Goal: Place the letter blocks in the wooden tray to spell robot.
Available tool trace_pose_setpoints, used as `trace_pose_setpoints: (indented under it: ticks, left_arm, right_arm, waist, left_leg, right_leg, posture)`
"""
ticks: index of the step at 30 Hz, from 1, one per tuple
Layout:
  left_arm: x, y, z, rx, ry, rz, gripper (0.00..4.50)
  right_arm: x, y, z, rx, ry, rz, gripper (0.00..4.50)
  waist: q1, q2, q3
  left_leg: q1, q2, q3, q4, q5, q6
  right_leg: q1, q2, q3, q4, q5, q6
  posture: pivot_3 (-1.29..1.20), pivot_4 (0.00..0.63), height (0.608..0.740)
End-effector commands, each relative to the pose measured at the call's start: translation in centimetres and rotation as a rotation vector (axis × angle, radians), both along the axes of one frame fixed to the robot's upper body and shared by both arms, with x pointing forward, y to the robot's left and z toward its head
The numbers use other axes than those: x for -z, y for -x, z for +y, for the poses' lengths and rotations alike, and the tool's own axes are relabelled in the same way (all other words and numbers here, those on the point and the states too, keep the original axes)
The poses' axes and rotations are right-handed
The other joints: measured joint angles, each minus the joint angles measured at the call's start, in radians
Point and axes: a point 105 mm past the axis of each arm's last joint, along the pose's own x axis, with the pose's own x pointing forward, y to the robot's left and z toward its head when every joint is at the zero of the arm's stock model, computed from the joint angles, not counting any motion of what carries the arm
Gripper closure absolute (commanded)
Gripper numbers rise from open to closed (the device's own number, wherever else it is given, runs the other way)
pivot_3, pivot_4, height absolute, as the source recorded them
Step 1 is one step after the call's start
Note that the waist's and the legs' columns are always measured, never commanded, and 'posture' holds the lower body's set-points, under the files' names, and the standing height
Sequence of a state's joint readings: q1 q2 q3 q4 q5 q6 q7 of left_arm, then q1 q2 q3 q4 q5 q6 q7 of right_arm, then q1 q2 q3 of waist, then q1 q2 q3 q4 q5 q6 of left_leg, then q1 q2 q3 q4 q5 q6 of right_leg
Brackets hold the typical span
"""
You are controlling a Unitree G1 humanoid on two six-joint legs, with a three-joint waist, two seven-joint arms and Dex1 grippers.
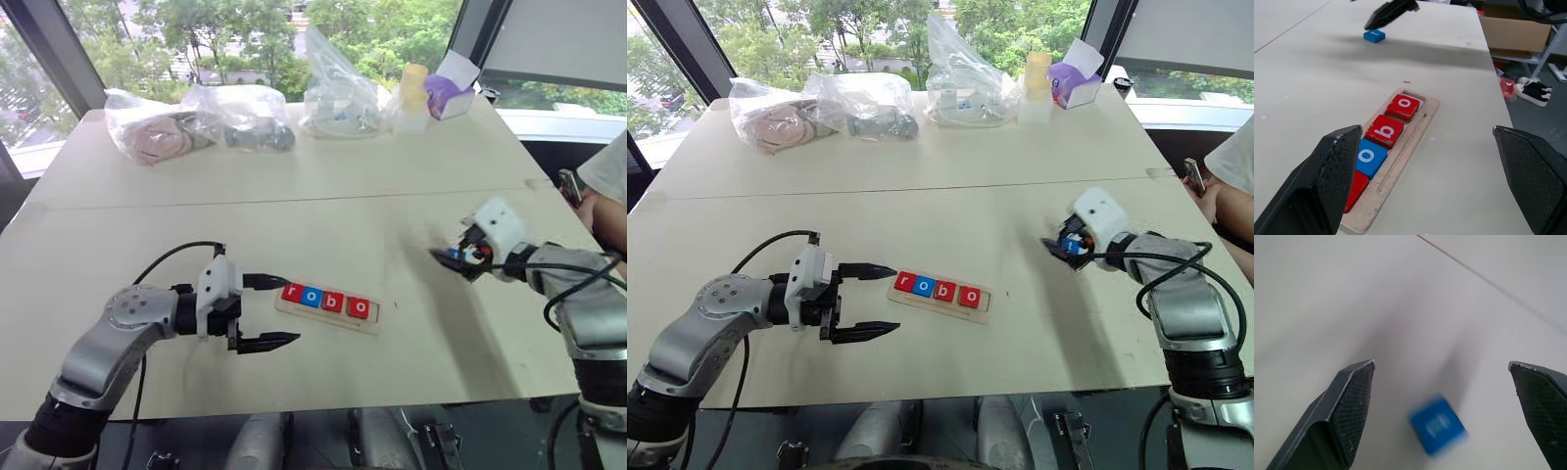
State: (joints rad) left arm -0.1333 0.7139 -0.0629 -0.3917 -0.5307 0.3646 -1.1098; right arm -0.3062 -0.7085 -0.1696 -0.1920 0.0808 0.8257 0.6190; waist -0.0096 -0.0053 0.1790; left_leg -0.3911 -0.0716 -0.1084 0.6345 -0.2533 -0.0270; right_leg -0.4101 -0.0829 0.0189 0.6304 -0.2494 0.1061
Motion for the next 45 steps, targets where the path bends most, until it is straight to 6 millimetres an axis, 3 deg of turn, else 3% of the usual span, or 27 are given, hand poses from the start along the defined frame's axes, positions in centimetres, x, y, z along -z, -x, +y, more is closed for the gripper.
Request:
trace_pose_setpoints:
  ticks: [1,8,12,15,19,23,34,38,45]
  left_arm:
    - [-0.7,-0.1,-0.4,0.031,0.006,-0.04,0.0]
    - [-0.7,-0.3,-0.5,0.039,0.007,-0.045,0.0]
    - [-0.7,-0.3,-0.5,0.037,0.008,-0.046,0.0]
    - [-0.7,-0.4,-0.5,0.035,0.007,-0.045,0.0]
    - [-0.7,-0.4,-0.5,0.035,0.008,-0.044,0.0]
    - [-0.8,-0.5,-0.5,0.039,0.008,-0.044,0.0]
    - [-0.9,-0.4,-0.1,0.047,-0.008,-0.042,0.0]
    - [-1.0,-0.3,-0.2,0.044,-0.007,-0.043,0.0]
    - [-1.0,-0.3,-0.1,0.041,-0.007,-0.042,0.0]
  right_arm:
    - [-0.4,0.2,0.2,0.159,-0.09,-0.022,0.05]
    - [0.7,0.7,2.2,0.279,-0.202,-0.001,0.05]
    - [-1.3,1.2,3.8,0.14,-0.154,-0.068,0.05]
    - [-2.1,2.9,5.8,-0.036,-0.157,-0.041,0.05]
    - [-1.1,6.3,9.0,-0.312,-0.127,0.05,0.05]
    - [0.2,7.9,10.4,-0.445,-0.092,0.099,0.05]
    - [2.0,6.8,11.6,-0.454,-0.086,0.091,0.05]
    - [2.8,5.8,11.5,-0.443,-0.036,0.07,0.05]
    - [3.2,5.9,11.3,-0.453,-0.036,0.079,0.05]
  waist:
    - [-0.003,0.0,0.0]
    - [-0.002,0.001,-0.001]
    - [-0.001,0.002,0.0]
    - [-0.001,0.002,0.0]
    - [-0.002,0.001,0.0]
    - [-0.004,0.001,0.0]
    - [-0.001,0.001,0.0]
    - [-0.001,0.001,0.0]
    - [-0.001,0.001,0.0]
  left_leg:
    - [0.0,0.0,0.0,0.0,0.0,0.0]
    - [0.0,0.0,0.0,-0.001,0.0,0.0]
    - [0.0,-0.001,0.0,-0.001,0.0,0.0]
    - [0.0,-0.001,0.0,-0.001,0.0,0.0]
    - [0.0,0.0,0.0,-0.001,0.0,0.0]
    - [0.0,0.0,0.0,0.0,0.0,0.0]
    - [0.0,0.0,0.0,0.002,0.0,0.0]
    - [0.0,0.0,0.0,0.002,0.0,0.0]
    - [0.0,0.0,0.0,0.002,0.0,0.0]
  right_leg:
    - [0.0,0.0,0.0,0.0,0.0,0.0]
    - [-0.001,0.002,0.0,0.001,0.0,0.0]
    - [-0.001,0.001,0.0,0.001,0.0,0.0]
    - [-0.001,0.002,0.0,0.001,0.0,0.0]
    - [0.0,0.002,-0.001,0.001,0.0,0.0]
    - [0.0,0.002,-0.001,0.0,0.0,0.0]
    - [0.001,0.002,-0.001,0.0,0.0,0.0]
    - [0.001,0.002,-0.001,0.0,0.0,0.0]
    - [0.001,0.002,-0.001,0.0,0.0,0.0]
  posture:
    - [0.0,0.15,0.74]
    - [0.0,0.15,0.74]
    - [0.0,0.15,0.74]
    - [0.0,0.15,0.74]
    - [0.0,0.15,0.74]
    - [0.0,0.15,0.74]
    - [0.0,0.15,0.74]
    - [0.0,0.15,0.74]
    - [0.0,0.15,0.74]
